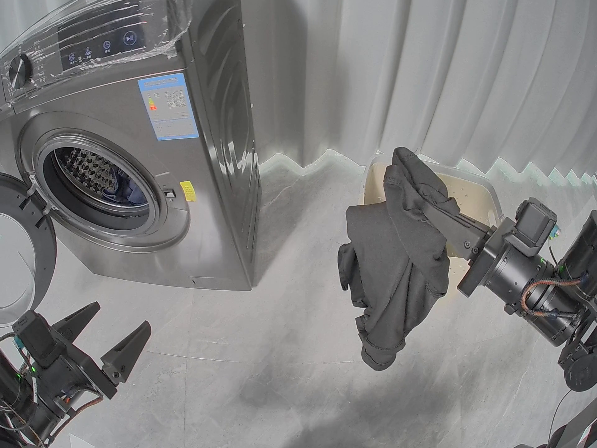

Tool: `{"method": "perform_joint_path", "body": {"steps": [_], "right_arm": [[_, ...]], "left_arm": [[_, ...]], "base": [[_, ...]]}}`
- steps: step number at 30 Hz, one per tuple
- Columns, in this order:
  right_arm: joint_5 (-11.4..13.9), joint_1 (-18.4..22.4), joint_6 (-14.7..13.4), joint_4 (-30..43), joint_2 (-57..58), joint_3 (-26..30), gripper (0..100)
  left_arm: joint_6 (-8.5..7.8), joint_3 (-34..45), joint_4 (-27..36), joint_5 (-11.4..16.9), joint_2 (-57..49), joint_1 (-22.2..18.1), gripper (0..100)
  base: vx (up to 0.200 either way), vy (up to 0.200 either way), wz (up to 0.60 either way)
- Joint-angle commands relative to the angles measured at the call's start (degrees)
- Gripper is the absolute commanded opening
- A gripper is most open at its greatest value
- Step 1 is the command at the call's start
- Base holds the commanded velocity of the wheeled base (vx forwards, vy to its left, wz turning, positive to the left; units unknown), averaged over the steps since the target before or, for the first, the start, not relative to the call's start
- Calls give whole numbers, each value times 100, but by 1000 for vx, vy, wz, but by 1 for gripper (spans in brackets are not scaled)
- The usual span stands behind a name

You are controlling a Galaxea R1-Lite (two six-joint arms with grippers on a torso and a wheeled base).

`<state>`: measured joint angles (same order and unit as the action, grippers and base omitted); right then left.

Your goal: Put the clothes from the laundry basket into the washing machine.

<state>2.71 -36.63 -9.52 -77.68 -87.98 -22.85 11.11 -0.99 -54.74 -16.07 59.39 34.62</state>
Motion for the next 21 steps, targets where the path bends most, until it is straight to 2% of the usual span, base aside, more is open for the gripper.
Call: {"method": "perform_joint_path", "body": {"steps": [1,21], "right_arm": [[-7,-81,-6,-2,-26,8,0],[-7,-265,-24,-46,-97,17,0]], "left_arm": [[-3,28,7,-2,-7,1,100],[-3,20,-2,-2,2,1,100]], "base": [[0,200,0],[0,200,0]]}}
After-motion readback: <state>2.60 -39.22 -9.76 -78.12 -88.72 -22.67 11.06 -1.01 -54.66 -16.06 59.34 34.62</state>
